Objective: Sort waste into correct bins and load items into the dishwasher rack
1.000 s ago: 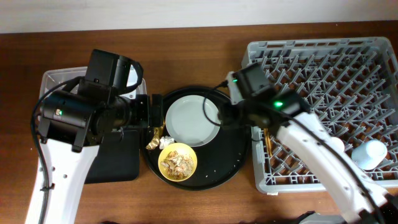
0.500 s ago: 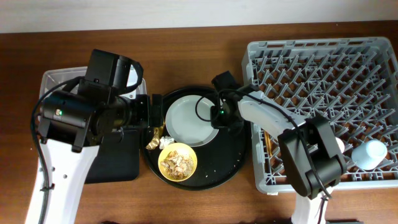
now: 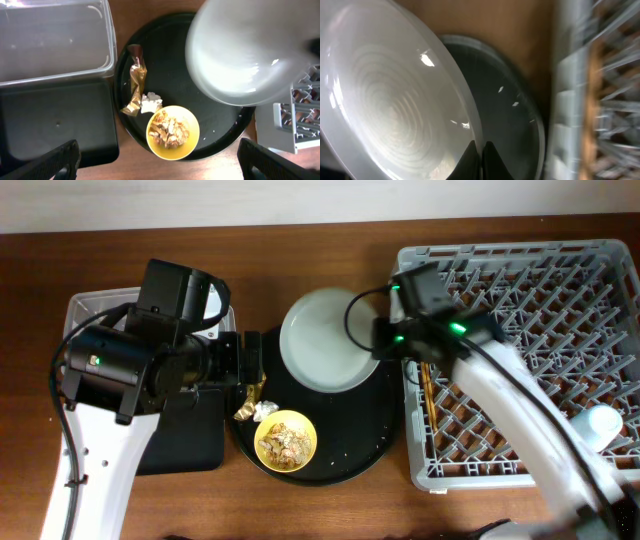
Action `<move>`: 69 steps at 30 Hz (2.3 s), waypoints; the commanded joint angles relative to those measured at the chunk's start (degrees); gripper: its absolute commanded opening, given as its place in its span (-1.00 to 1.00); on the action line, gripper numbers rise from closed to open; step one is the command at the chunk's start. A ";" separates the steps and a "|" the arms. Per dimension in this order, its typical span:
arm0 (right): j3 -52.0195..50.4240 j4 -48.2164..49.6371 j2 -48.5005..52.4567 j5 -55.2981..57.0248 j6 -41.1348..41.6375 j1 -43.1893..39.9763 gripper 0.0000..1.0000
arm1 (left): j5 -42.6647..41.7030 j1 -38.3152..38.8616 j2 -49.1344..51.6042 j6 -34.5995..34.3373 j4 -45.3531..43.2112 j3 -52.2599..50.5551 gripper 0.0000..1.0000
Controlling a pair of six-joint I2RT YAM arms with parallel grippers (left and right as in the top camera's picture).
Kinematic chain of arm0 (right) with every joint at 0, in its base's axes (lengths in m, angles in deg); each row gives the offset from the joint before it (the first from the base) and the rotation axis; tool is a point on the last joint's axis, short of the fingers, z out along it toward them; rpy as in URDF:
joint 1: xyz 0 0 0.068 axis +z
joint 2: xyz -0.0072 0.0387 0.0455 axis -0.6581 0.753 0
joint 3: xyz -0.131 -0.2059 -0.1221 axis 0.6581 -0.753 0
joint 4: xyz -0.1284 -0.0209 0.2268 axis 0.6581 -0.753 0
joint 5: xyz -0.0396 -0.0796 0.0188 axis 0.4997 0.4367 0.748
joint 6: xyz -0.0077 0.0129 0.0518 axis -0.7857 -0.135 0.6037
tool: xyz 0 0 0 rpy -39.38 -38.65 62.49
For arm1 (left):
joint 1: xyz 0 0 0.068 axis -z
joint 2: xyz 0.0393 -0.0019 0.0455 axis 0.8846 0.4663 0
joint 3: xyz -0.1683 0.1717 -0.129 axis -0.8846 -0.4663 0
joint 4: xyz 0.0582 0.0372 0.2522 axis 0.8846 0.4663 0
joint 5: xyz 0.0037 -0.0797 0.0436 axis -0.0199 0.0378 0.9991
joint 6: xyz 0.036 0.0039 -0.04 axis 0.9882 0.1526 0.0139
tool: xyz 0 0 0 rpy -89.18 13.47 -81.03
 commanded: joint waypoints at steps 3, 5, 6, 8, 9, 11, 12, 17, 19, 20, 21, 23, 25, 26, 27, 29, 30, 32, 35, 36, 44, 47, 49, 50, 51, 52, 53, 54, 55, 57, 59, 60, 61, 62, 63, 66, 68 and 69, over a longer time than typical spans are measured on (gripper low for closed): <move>1.03 -4.96 -15.69 27.26 -0.63 -8.52 -0.92 | 0.59 0.07 -0.76 -0.55 -0.13 0.52 1.00; 1.03 -5.75 -17.25 34.91 -3.34 -15.78 -0.92 | 0.61 0.07 -0.76 -0.55 -0.13 0.52 0.99; 1.03 -5.73 -16.85 35.19 -6.69 -19.96 -0.92 | 0.59 0.07 -0.76 -0.55 -0.13 0.52 0.99; 1.03 -5.05 -13.79 35.19 -11.96 -26.86 -0.92 | 0.61 0.07 -0.76 -0.55 -0.13 0.52 0.99; 1.03 -4.57 -12.02 35.19 -14.47 -28.94 -0.92 | 0.59 0.07 -0.76 -0.52 -0.13 0.52 0.99; 1.03 -2.60 -7.37 35.23 -14.78 -32.96 -0.92 | 0.61 0.07 -0.76 -0.55 -0.13 0.52 0.99; 1.03 -1.84 -5.90 35.28 -14.84 -33.81 -0.92 | 0.59 0.07 -0.76 -0.55 -0.13 0.52 0.99; 1.03 2.54 -1.11 40.39 -20.35 -32.35 -0.92 | 0.59 0.07 -0.76 -0.55 -0.13 0.52 0.99; 1.03 2.91 0.39 42.66 -20.35 -30.97 -0.91 | 0.61 0.07 -0.76 -0.52 -0.13 0.52 0.99; 1.03 2.86 1.20 42.75 -20.37 -30.03 -0.92 | 0.61 0.07 -0.76 -0.55 -0.13 0.52 1.00; 1.03 2.97 2.45 45.51 -20.35 -29.03 -0.92 | 0.61 0.07 -0.76 -0.55 -0.13 0.52 0.99; 1.03 3.74 4.66 50.27 -20.37 -28.00 -0.91 | 0.61 0.07 -0.76 -0.55 -0.13 0.52 0.99; 1.03 4.20 5.95 50.25 -21.27 -27.71 -0.92 | 0.59 0.07 -0.76 -0.55 -0.13 0.52 0.99; 1.03 4.26 6.14 50.27 -21.38 -27.74 -0.91 | 0.59 0.07 -0.76 -0.52 -0.13 0.52 0.99; 1.03 4.46 6.12 50.42 -21.40 -27.74 -0.92 | 0.59 0.07 -0.76 -0.55 -0.13 0.52 1.00; 1.05 4.87 5.95 51.32 -21.35 -27.71 -0.92 | 0.61 0.07 -0.76 -0.52 -0.15 0.52 0.99; 1.14 4.92 5.38 51.21 -21.14 -27.71 -0.92 | 0.61 0.07 -0.76 -0.55 -0.13 0.52 0.99; 1.22 6.25 3.52 49.81 -21.20 -27.52 -0.92 | 0.61 0.07 -0.76 -0.55 -0.13 0.52 0.99; 1.22 10.62 2.12 50.21 -25.27 -27.45 -0.92 | 0.59 0.07 -0.76 -0.52 -0.13 0.52 0.99; 1.22 12.11 2.10 50.18 -27.89 -27.45 -0.92 | 0.59 0.07 -0.76 -0.55 -0.13 0.52 0.99; 1.18 11.56 2.86 46.93 -27.87 -27.39 -0.92 | 0.59 0.07 -0.76 -0.52 -0.13 0.52 0.99; 1.18 12.55 3.91 46.01 -29.66 -27.28 -0.92 | 0.59 0.07 -0.76 -0.55 -0.13 0.52 0.99; 1.18 13.99 4.90 45.86 -32.54 -26.53 -0.92 | 0.61 0.07 -0.76 -0.55 -0.13 0.52 0.99; 1.18 15.17 5.14 45.83 -34.07 -26.21 -0.92 | 0.59 0.07 -0.76 -0.55 -0.13 0.52 0.99; 1.18 16.55 5.25 45.86 -35.63 -25.81 -0.92 | 0.59 0.07 -0.76 -0.52 -0.13 0.52 0.99; 1.18 17.84 5.33 45.81 -37.33 -25.40 -0.92 | 0.59 0.07 -0.76 -0.55 -0.13 0.52 0.99; 1.18 18.67 5.40 45.59 -39.30 -24.92 -0.92 | 0.61 0.07 -0.76 -0.55 -0.13 0.52 0.99; 1.18 19.19 5.70 45.66 -41.92 -23.96 -0.91 | 0.59 0.07 -0.76 -0.55 -0.13 0.52 0.99; 1.18 19.43 6.08 45.72 -43.04 -23.52 -0.92 | 0.59 0.07 -0.76 -0.55 -0.13 0.52 0.99; 1.18 19.37 6.91 46.29 -43.04 -23.21 -0.91 | 0.61 0.07 -0.76 -0.52 -0.13 0.52 0.99; 1.18 18.95 7.50 46.69 -43.04 -23.23 -0.91 | 0.61 0.07 -0.76 -0.55 -0.13 0.52 0.99; 1.18 18.97 7.69 47.43 -43.01 -23.23 -0.91 | 0.59 0.07 -0.76 -0.52 -0.13 0.52 0.99; 1.18 18.95 7.69 47.41 -42.77 -23.02 -0.91 | 0.59 0.07 -0.76 -0.52 -0.13 0.52 0.99; 1.18 18.78 7.69 47.41 -42.80 -22.05 -0.91 | 0.61 0.07 -0.76 -0.55 -0.13 0.52 0.99; 1.18 18.71 7.69 47.41 -42.82 -20.72 -0.92 | 0.61 0.07 -0.76 -0.55 -0.13 0.52 0.99; 1.18 18.34 7.69 49.24 -42.82 -16.20 -0.91 | 0.59 0.07 -0.76 -0.52 -0.13 0.52 0.99; 1.18 17.68 7.69 51.08 -42.80 -13.92 -0.74 | 0.59 0.07 -0.76 -0.55 -0.13 0.52 0.99; 1.18 17.20 7.67 52.57 -42.56 -13.07 -0.04 | 0.61 0.07 -0.76 -0.55 -0.13 0.52 0.99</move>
